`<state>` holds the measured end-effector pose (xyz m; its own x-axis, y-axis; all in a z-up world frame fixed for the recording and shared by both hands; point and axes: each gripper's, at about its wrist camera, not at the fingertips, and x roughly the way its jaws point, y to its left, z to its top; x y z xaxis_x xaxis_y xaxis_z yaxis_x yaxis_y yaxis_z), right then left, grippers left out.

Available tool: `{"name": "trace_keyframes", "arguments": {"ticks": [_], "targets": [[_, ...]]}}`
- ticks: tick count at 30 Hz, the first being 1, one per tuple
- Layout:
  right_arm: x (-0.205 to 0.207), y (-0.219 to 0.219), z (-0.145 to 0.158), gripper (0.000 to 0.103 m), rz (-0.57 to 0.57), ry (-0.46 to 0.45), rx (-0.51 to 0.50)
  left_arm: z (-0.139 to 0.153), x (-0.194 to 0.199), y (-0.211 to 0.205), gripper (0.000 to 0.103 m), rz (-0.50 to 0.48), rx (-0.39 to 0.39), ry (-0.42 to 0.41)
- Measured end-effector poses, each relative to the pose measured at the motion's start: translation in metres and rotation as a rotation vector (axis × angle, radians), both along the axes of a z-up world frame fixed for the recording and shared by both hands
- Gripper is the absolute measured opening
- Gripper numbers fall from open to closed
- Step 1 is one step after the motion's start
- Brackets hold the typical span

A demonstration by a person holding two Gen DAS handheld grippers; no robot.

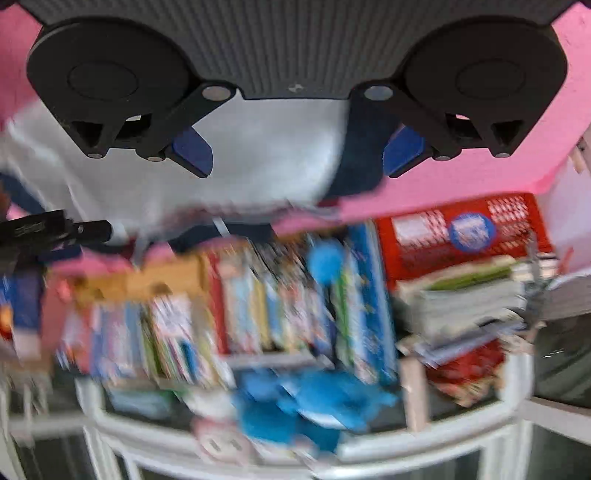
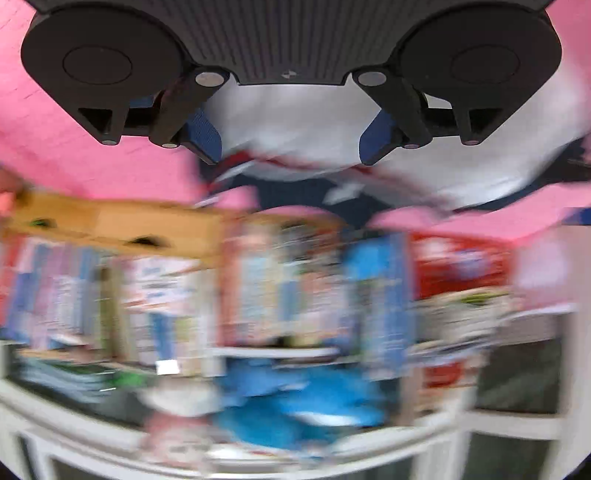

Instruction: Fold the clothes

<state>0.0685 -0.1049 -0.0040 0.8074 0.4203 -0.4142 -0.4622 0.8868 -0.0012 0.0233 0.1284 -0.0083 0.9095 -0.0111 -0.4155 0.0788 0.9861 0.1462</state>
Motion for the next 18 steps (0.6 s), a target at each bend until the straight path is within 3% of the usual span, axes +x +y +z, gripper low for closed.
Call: {"name": "trace_keyframes", "arguments": {"ticks": [3, 6, 7, 10, 12, 15, 18], "targets": [[-0.042, 0.028, -0.019, 0.082, 0.150, 0.045, -0.074, -0.023, -0.002, -0.010, 0.101, 0.025, 0.102, 0.076], [-0.060, 0.034, -0.037, 0.083, 0.122, 0.053, -0.175, -0.036, -0.005, -0.003, 0.102, 0.075, 0.180, 0.101], [-0.060, 0.023, -0.038, 0.083, 0.110, 0.080, -0.149, -0.037, -0.006, 0.002, 0.102, 0.094, 0.184, 0.100], [-0.050, -0.026, -0.034, 0.076, -0.088, 0.183, -0.103, -0.039, -0.009, 0.018, 0.103, 0.155, 0.191, 0.103], [-0.052, -0.069, -0.038, 0.076, -0.269, 0.137, -0.168, -0.038, -0.010, 0.034, 0.103, 0.189, 0.121, 0.124], [-0.055, -0.115, -0.039, 0.084, -0.452, 0.165, -0.154, -0.036, -0.008, 0.048, 0.103, 0.232, 0.036, 0.151], [-0.063, -0.127, -0.025, 0.083, -0.510, 0.179, -0.094, -0.037, -0.011, 0.042, 0.103, 0.237, 0.060, 0.143]]}}
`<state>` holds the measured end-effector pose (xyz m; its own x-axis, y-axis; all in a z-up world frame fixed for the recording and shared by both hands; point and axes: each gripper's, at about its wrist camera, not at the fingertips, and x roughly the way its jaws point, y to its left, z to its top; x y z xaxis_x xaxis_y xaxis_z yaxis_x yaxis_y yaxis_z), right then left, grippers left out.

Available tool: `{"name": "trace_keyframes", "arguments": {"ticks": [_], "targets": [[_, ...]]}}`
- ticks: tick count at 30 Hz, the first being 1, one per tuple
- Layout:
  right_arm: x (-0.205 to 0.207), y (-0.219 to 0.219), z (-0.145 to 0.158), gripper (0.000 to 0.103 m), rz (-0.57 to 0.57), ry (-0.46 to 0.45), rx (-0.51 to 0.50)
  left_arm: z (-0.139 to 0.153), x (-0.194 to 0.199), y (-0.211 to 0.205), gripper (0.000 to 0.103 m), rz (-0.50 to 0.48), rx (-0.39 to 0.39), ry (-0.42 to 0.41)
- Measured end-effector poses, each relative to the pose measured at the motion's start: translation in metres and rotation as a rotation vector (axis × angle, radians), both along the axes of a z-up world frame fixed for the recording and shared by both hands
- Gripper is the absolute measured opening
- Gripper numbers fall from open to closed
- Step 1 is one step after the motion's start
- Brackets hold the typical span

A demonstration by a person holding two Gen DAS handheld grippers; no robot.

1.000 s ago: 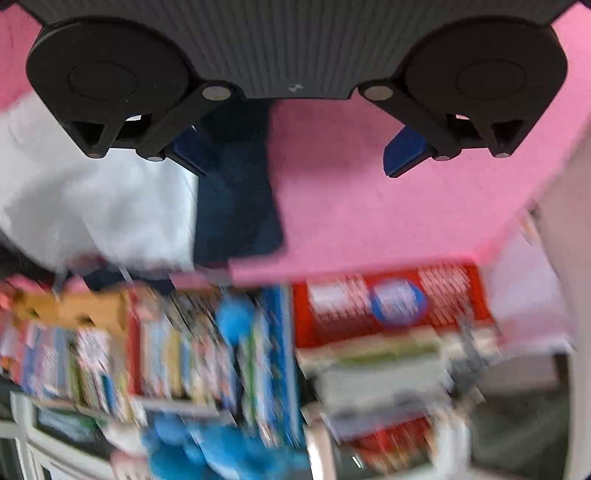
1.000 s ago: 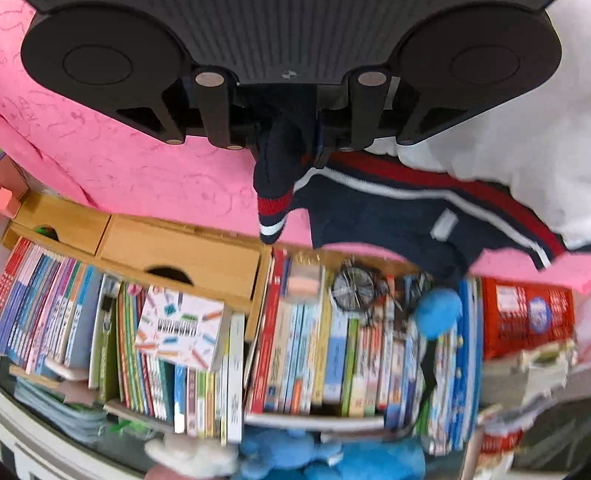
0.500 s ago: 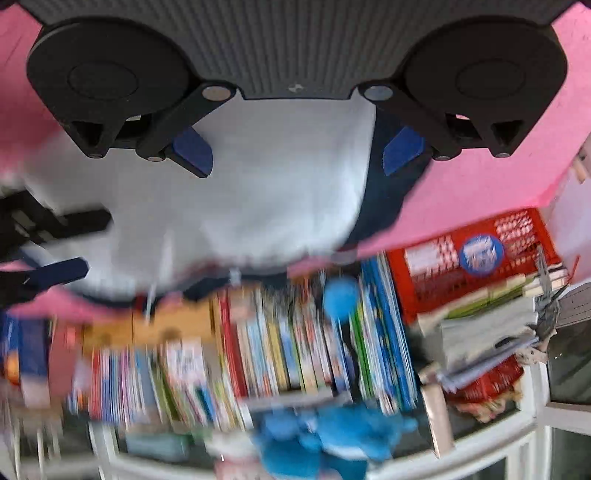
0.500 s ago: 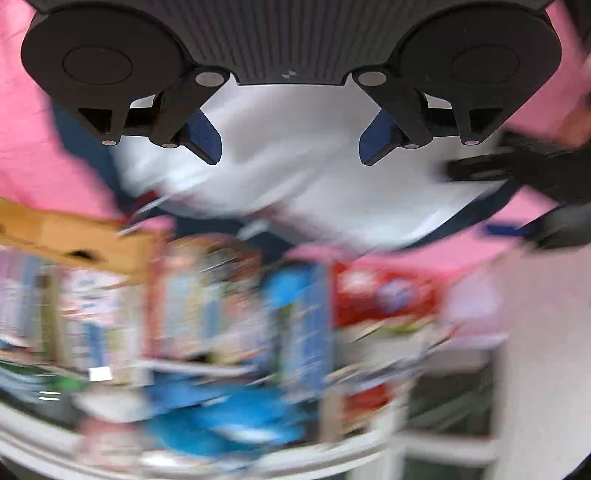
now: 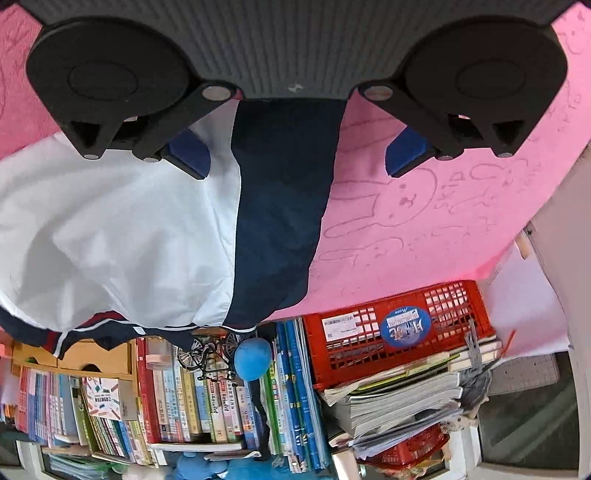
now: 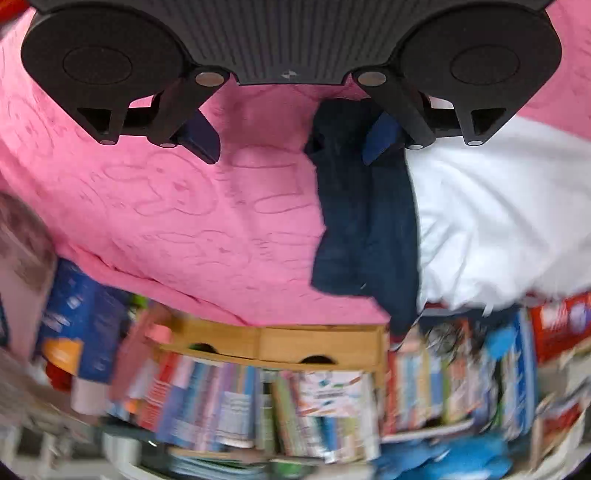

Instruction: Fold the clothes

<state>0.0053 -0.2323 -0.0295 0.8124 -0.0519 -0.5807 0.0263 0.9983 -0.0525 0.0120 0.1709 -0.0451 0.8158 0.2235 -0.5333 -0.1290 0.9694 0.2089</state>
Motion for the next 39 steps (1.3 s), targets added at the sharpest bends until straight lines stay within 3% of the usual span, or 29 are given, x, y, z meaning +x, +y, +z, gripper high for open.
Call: {"name": "trace_keyframes", "arguments": {"ticks": [3, 5, 9, 11, 14, 17, 19, 22, 24, 25, 28, 30, 32, 34, 37, 39], "targets": [[-0.009, 0.031, 0.020, 0.083, 0.103, -0.079, 0.019, -0.001, 0.000, -0.009, 0.103, -0.002, 0.062, -0.007], [-0.004, 0.067, 0.028, 0.083, 0.235, -0.110, 0.055, -0.001, -0.001, -0.013, 0.103, 0.000, 0.093, -0.012], [0.022, 0.158, 0.030, 0.082, 0.463, -0.094, 0.078, -0.002, -0.001, -0.017, 0.103, 0.001, 0.122, -0.018], [0.043, 0.193, 0.024, 0.081, 0.511, -0.074, 0.055, -0.002, -0.001, -0.016, 0.103, 0.002, 0.116, -0.019], [0.080, 0.203, 0.013, 0.081, 0.467, -0.047, 0.037, -0.002, -0.003, -0.010, 0.103, 0.002, 0.078, -0.019], [0.124, 0.165, -0.003, 0.078, 0.306, 0.001, 0.067, -0.001, -0.002, -0.004, 0.103, -0.007, 0.030, -0.009], [0.147, 0.131, -0.009, 0.076, 0.221, -0.001, 0.161, 0.000, -0.001, 0.001, 0.103, -0.008, -0.007, -0.004], [0.138, 0.101, 0.000, 0.080, 0.187, -0.071, 0.306, 0.008, -0.001, 0.010, 0.103, 0.033, -0.062, -0.004], [0.127, 0.105, 0.009, 0.087, 0.247, -0.158, 0.259, 0.028, -0.003, 0.018, 0.101, 0.086, -0.109, -0.052], [0.125, 0.111, 0.014, 0.088, 0.276, -0.195, 0.210, 0.042, -0.002, 0.020, 0.102, 0.066, -0.163, -0.098], [0.136, 0.129, 0.020, 0.088, 0.305, -0.231, 0.073, 0.077, 0.009, 0.021, 0.103, -0.055, -0.334, -0.206], [0.150, 0.136, 0.015, 0.088, 0.313, -0.219, 0.041, 0.081, 0.039, 0.008, 0.103, -0.128, -0.364, -0.201], [0.163, 0.140, 0.004, 0.087, 0.332, -0.185, 0.054, 0.071, 0.077, -0.013, 0.103, -0.150, -0.314, -0.123], [0.171, 0.144, -0.008, 0.087, 0.344, -0.147, 0.067, 0.051, 0.115, -0.034, 0.101, -0.138, -0.213, -0.034], [0.178, 0.151, -0.020, 0.088, 0.352, -0.086, 0.067, 0.019, 0.146, -0.047, 0.102, -0.070, -0.055, 0.021], [0.180, 0.155, -0.022, 0.095, 0.379, -0.054, 0.057, 0.005, 0.155, -0.046, 0.103, -0.039, -0.016, 0.042]]}}
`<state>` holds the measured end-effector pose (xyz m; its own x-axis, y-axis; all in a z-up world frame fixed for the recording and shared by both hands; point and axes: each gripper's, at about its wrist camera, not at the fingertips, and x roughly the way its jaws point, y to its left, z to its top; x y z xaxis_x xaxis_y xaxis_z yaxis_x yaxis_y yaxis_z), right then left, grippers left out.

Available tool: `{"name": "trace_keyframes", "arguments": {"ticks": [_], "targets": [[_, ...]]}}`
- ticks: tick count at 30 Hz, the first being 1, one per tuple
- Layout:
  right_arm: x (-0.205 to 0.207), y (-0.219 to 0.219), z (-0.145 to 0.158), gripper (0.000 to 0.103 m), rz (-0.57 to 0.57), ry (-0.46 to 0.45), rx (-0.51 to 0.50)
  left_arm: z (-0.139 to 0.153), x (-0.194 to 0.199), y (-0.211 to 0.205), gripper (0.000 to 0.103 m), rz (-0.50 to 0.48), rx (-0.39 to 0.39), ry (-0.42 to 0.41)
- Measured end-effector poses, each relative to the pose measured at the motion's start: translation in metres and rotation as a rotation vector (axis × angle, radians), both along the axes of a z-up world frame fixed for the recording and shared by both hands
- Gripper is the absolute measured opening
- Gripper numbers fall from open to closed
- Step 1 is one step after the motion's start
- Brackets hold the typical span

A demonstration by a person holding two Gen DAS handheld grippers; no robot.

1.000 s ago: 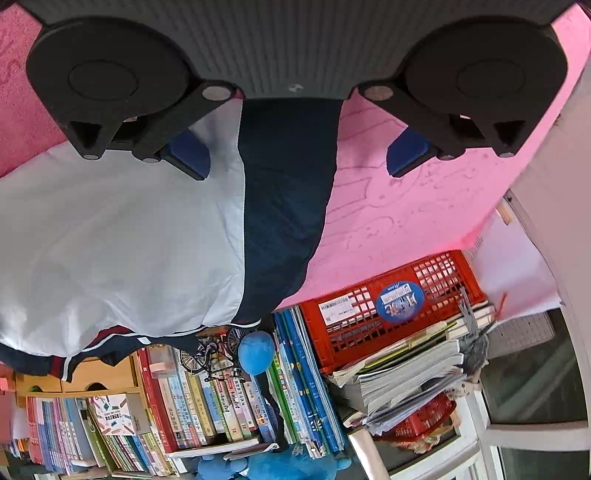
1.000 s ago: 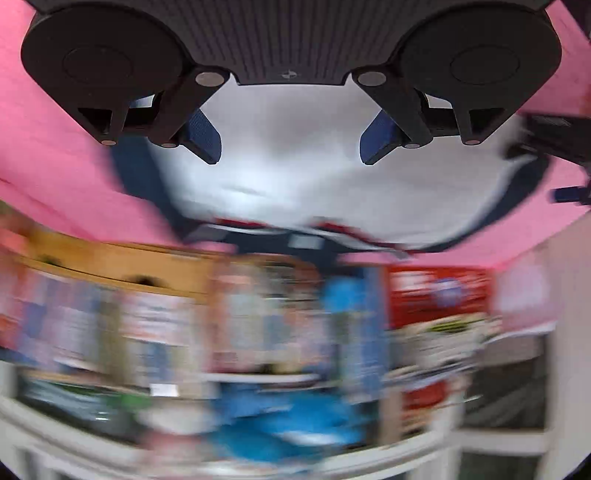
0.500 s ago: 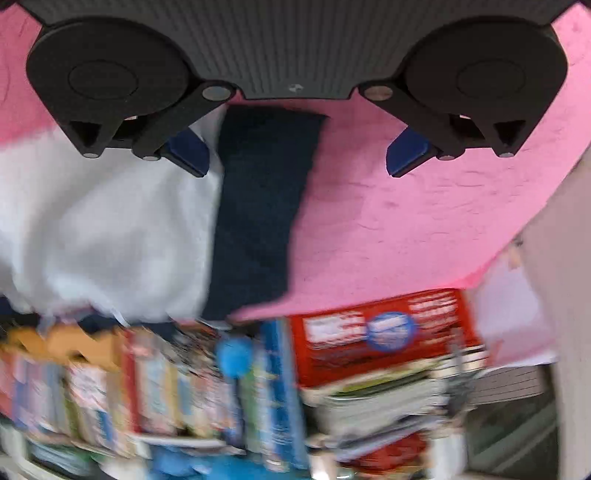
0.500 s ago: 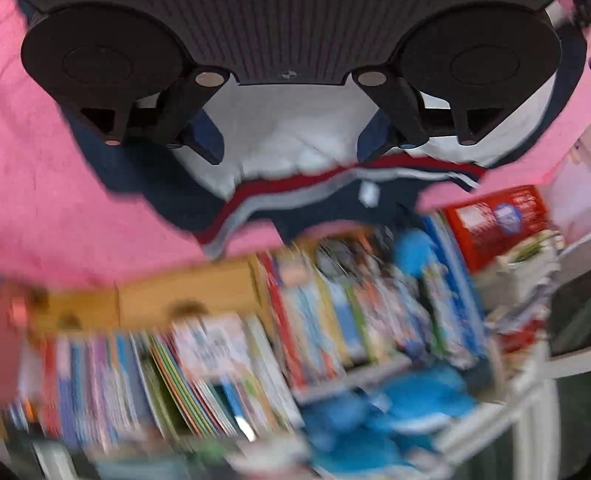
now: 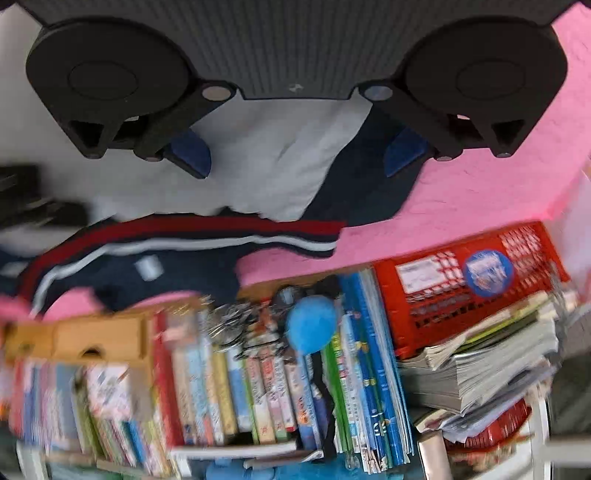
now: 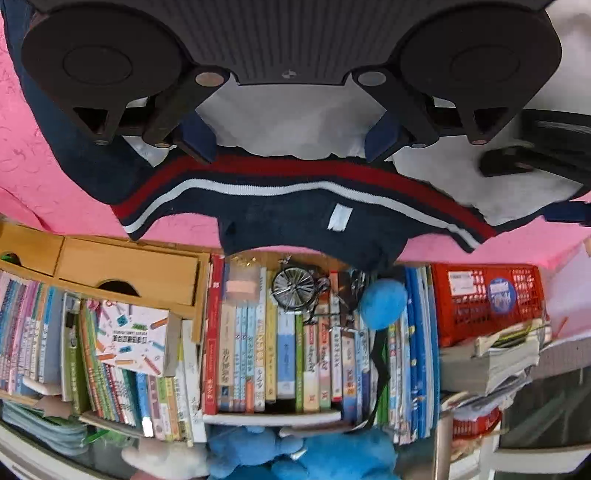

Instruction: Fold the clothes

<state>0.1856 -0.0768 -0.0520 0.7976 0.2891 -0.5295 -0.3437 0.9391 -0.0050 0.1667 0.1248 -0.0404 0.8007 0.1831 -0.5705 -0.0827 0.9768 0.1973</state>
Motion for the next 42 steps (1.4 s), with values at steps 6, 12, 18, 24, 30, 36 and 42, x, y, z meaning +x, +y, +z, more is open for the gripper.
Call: {"name": "trace_keyframes", "arguments": {"ticks": [6, 12, 18, 24, 30, 36, 42], "targets": [[0.003, 0.010, -0.003, 0.101, 0.035, -0.059, -0.214, -0.006, 0.003, 0.025, 0.103, 0.037, -0.155, 0.048], [0.017, -0.068, 0.003, 0.102, -0.013, 0.016, -0.065, -0.006, 0.003, 0.025, 0.103, 0.020, -0.175, 0.059], [-0.030, -0.051, 0.019, 0.103, -0.012, -0.052, -0.040, -0.006, 0.005, 0.027, 0.103, 0.031, -0.173, 0.060], [-0.110, -0.010, 0.008, 0.103, 0.149, -0.166, -0.286, -0.005, 0.006, 0.028, 0.103, 0.033, -0.177, 0.063], [-0.089, -0.110, 0.003, 0.103, -0.246, 0.037, -0.100, -0.004, 0.003, 0.028, 0.103, 0.051, -0.173, 0.059], [-0.175, -0.172, 0.026, 0.103, -0.357, 0.038, 0.269, 0.025, -0.070, 0.020, 0.103, 0.100, -0.124, 0.040], [-0.255, -0.143, 0.008, 0.103, -0.328, -0.023, 0.236, 0.054, -0.180, -0.014, 0.103, 0.073, -0.161, 0.020]]}}
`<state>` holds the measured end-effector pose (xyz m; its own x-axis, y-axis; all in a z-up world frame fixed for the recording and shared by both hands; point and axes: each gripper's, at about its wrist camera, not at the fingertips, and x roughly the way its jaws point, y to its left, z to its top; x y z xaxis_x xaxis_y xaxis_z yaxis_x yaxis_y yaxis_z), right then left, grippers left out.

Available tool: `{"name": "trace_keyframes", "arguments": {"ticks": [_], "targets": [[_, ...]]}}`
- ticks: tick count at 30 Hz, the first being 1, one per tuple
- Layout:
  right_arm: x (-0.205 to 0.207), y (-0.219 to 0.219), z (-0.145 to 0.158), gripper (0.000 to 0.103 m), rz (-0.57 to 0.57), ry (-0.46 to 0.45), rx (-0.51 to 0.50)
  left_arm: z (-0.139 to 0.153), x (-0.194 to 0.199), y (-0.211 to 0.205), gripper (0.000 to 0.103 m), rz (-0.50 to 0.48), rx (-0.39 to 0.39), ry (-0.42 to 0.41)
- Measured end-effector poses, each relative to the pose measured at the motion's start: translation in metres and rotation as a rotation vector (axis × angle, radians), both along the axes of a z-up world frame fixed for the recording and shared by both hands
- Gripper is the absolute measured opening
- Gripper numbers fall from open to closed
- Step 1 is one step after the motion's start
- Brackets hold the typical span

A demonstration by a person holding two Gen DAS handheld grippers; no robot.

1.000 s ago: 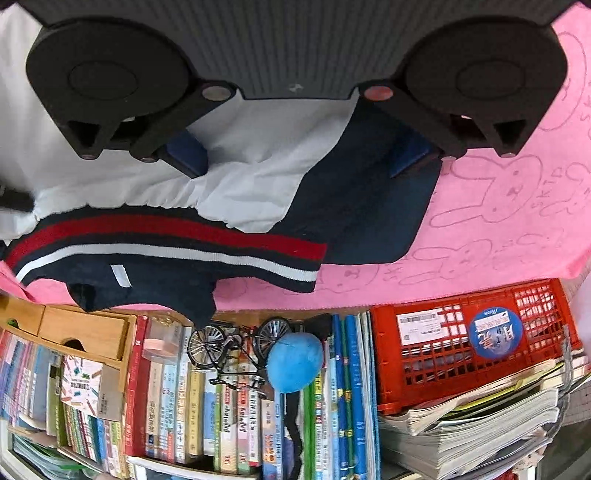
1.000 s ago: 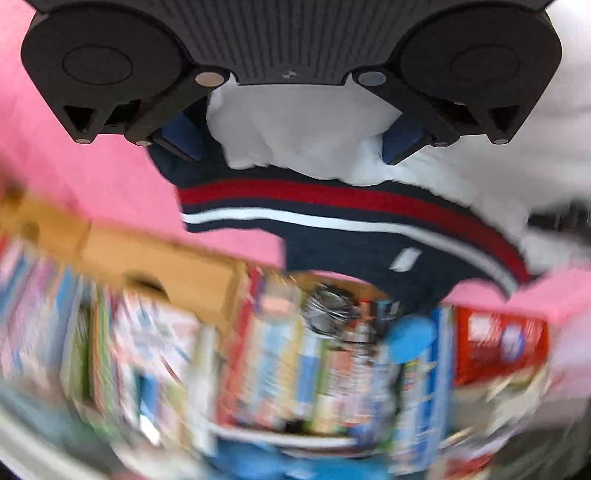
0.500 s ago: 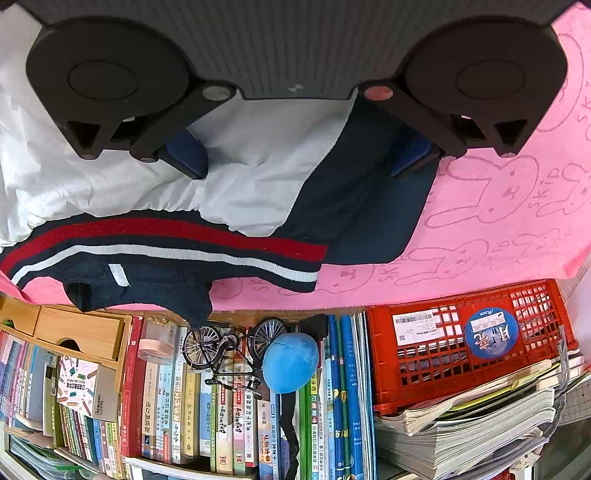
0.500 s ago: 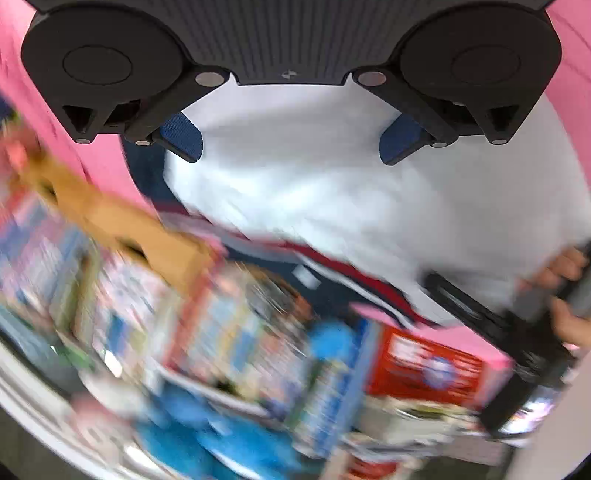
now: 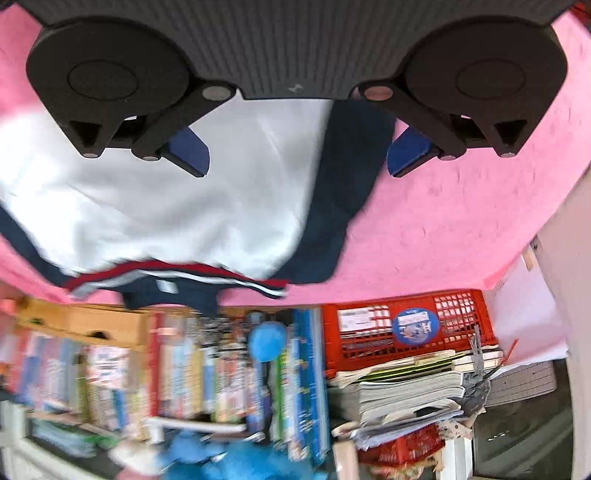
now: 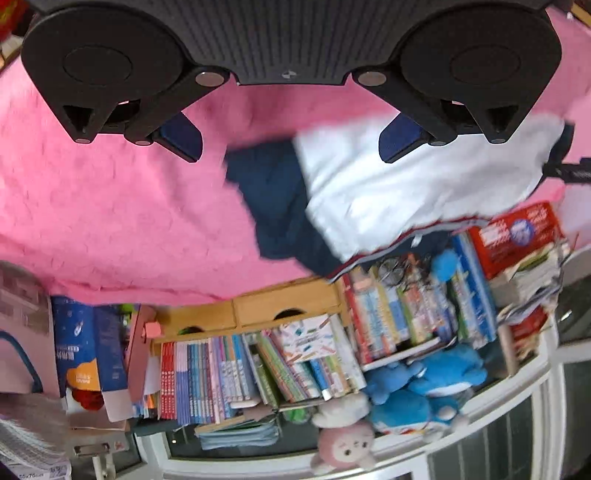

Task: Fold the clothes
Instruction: 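Pull both grippers back from the folded jacket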

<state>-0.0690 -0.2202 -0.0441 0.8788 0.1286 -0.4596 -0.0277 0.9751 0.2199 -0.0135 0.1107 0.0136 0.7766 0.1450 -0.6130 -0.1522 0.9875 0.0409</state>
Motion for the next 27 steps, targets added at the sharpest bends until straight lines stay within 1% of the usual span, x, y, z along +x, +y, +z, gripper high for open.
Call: {"name": "trace_keyframes", "arguments": {"ticks": [3, 5, 7, 10, 14, 17, 22, 27], "targets": [[-0.015, 0.024, -0.008, 0.103, 0.065, 0.046, -0.044, -0.007, -0.037, -0.023, 0.103, -0.007, -0.006, 0.045], [-0.027, 0.037, -0.008, 0.103, 0.090, 0.063, -0.087, -0.014, -0.052, -0.036, 0.103, 0.009, -0.001, 0.097], [-0.042, 0.048, -0.005, 0.103, 0.115, 0.057, -0.114, -0.019, -0.064, -0.045, 0.103, 0.015, -0.011, 0.134], [-0.063, 0.053, 0.002, 0.103, 0.154, 0.029, -0.102, -0.021, -0.083, -0.050, 0.103, 0.009, -0.027, 0.156], [-0.080, 0.057, 0.016, 0.103, 0.192, -0.018, -0.096, -0.010, -0.102, -0.052, 0.103, 0.009, -0.025, 0.129], [-0.084, 0.062, 0.023, 0.103, 0.212, -0.039, -0.109, -0.002, -0.108, -0.052, 0.103, 0.014, -0.024, 0.103], [-0.087, 0.067, 0.020, 0.103, 0.232, -0.026, -0.128, 0.000, -0.110, -0.056, 0.103, 0.018, -0.023, 0.089], [-0.087, 0.064, 0.017, 0.103, 0.230, -0.016, -0.119, -0.001, -0.111, -0.058, 0.103, 0.011, -0.018, 0.092]]}}
